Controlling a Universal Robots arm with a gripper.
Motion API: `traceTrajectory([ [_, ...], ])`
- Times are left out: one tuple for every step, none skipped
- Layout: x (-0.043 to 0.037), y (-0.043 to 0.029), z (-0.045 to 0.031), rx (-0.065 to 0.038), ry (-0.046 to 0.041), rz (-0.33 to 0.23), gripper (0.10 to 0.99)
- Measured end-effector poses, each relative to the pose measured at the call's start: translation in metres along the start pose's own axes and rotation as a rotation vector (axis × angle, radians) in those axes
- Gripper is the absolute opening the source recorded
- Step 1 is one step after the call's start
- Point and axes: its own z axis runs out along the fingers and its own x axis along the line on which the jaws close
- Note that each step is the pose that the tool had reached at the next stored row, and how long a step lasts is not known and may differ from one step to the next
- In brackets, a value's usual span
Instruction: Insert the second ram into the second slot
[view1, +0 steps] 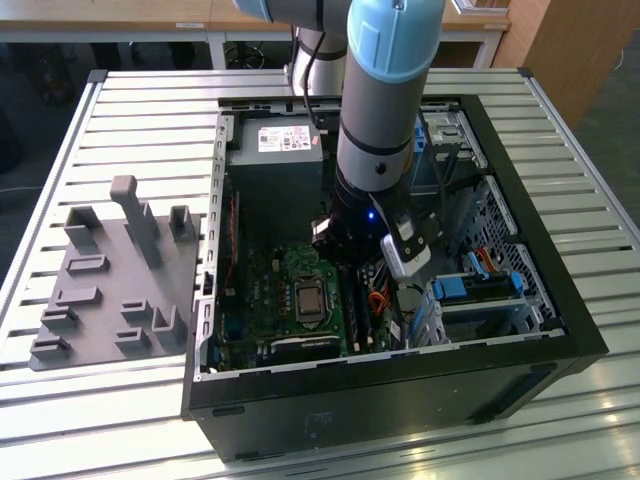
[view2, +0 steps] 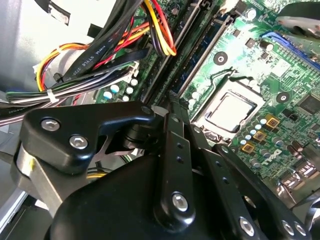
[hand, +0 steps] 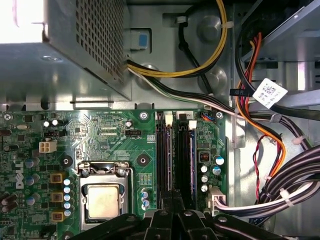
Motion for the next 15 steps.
traceTrajectory([
  [0.0, 0.0001, 0.0007, -0.001, -0.0002, 0.0, 0.106],
  [0.0, 0.0001, 0.001, -0.001, -0.0001, 0.0, 0.106],
  [0.0, 0.0, 0.0013, 0.0, 0.0, 0.0, 0.106],
  [0.0, 0.0, 0.0017, 0.0, 0.0, 0.0, 0.106],
  [0.0, 0.0, 0.0023, 0.0, 0.0, 0.0, 0.106],
  [0.0, 0.0, 0.0026, 0.0, 0.0, 0.0, 0.106],
  [0.0, 0.0, 0.0027, 0.0, 0.0, 0.0, 0.106],
  [0.0, 0.0, 0.0028, 0.0, -0.0001, 0.0, 0.106],
  [0.0, 0.0, 0.0027, -0.001, -0.0002, 0.0, 0.106],
  [0.0, 0.0002, 0.0018, -0.002, -0.0005, 0.0, 0.106],
  [-0.0001, 0.0004, 0.0003, -0.003, -0.001, 0.0, 0.106],
  [-0.0001, 0.0005, -0.0025, -0.003, -0.0009, 0.0, 0.106],
  [0.0, 0.0003, -0.0066, -0.001, -0.0003, 0.0, 0.106],
  [0.0, 0.0003, -0.0101, -0.001, -0.0002, 0.0, 0.106],
  [0.0, 0.0003, -0.0128, -0.001, -0.0003, 0.0, 0.106],
])
